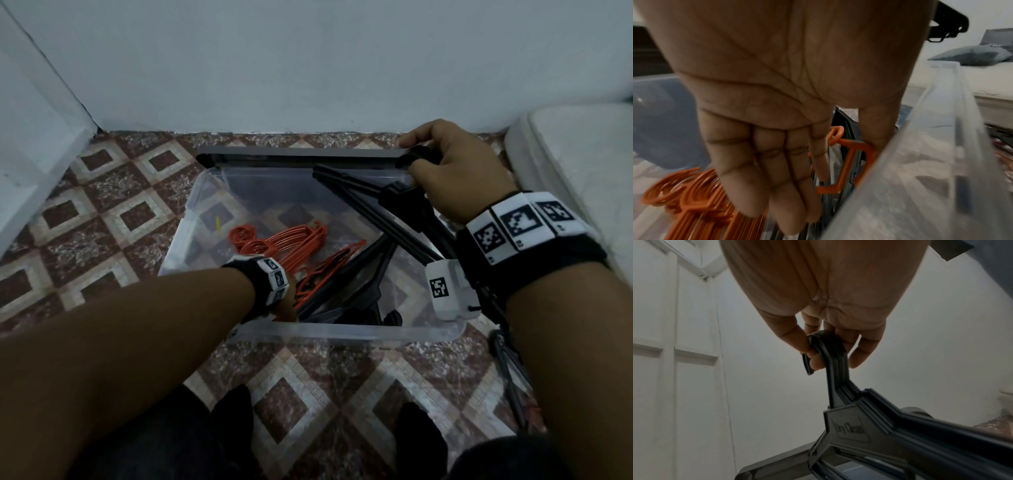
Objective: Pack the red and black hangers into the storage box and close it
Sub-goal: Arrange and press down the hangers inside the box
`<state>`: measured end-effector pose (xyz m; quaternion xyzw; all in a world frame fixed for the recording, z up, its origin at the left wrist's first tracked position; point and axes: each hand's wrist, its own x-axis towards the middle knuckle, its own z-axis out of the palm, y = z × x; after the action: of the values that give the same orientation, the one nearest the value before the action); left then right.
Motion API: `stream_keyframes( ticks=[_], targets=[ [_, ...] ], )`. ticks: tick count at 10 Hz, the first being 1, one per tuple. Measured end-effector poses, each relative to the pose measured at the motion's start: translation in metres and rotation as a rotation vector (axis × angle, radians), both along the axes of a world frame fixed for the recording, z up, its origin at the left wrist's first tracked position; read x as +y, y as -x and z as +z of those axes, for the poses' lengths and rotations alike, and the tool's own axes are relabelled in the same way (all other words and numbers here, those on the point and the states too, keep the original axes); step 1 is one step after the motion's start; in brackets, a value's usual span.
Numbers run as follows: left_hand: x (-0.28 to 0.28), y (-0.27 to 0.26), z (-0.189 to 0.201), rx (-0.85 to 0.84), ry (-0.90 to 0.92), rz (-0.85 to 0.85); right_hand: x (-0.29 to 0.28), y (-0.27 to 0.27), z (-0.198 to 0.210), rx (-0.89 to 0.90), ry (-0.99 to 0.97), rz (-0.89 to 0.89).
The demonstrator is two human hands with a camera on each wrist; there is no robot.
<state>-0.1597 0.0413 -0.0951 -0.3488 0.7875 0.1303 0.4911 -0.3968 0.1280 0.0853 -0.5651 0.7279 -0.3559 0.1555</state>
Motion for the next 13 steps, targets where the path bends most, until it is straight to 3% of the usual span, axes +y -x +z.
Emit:
stream_keyframes(
  ticks=[1, 2, 5, 7, 8, 9, 10, 11, 13],
  targets=[
    [-0.005, 0.001, -0.01, -0.073, 0.009, -0.128, 0.001, 0.007, -0.002, -0.003, 0.01, -0.039],
    [-0.012, 0.005, 0.006, 0.047, 0.078, -0.178, 0.001, 0.011, -0.004, 0.016, 0.005, -0.055],
    [-0.039, -0.009, 0.064, 0.593, 0.432, 0.21, 0.002, 0.011, -0.005, 0.015, -0.004, -0.056],
    [-0.049, -0.024, 0.069, 0.841, 0.425, 0.417, 0.002, 0.009, -0.005, 0.012, -0.003, -0.069],
    [-0.048, -0.025, 0.062, 0.865, 0.28, 0.521, 0.001, 0.008, -0.005, 0.02, -0.013, -0.062],
    [-0.045, -0.024, 0.049, 0.802, 0.029, 0.595, 0.0, 0.008, -0.006, 0.026, -0.021, -0.065],
    [-0.037, -0.02, 0.036, 0.71, -0.06, 0.615, 0.0, 0.008, -0.007, 0.022, -0.027, -0.065],
    [-0.032, -0.013, 0.026, 0.652, -0.172, 0.743, 0.0, 0.008, -0.007, 0.021, -0.034, -0.061],
    [-0.039, -0.013, 0.023, 0.251, 0.235, 0.186, 0.0, 0.008, -0.004, 0.009, -0.064, -0.067]
  ],
)
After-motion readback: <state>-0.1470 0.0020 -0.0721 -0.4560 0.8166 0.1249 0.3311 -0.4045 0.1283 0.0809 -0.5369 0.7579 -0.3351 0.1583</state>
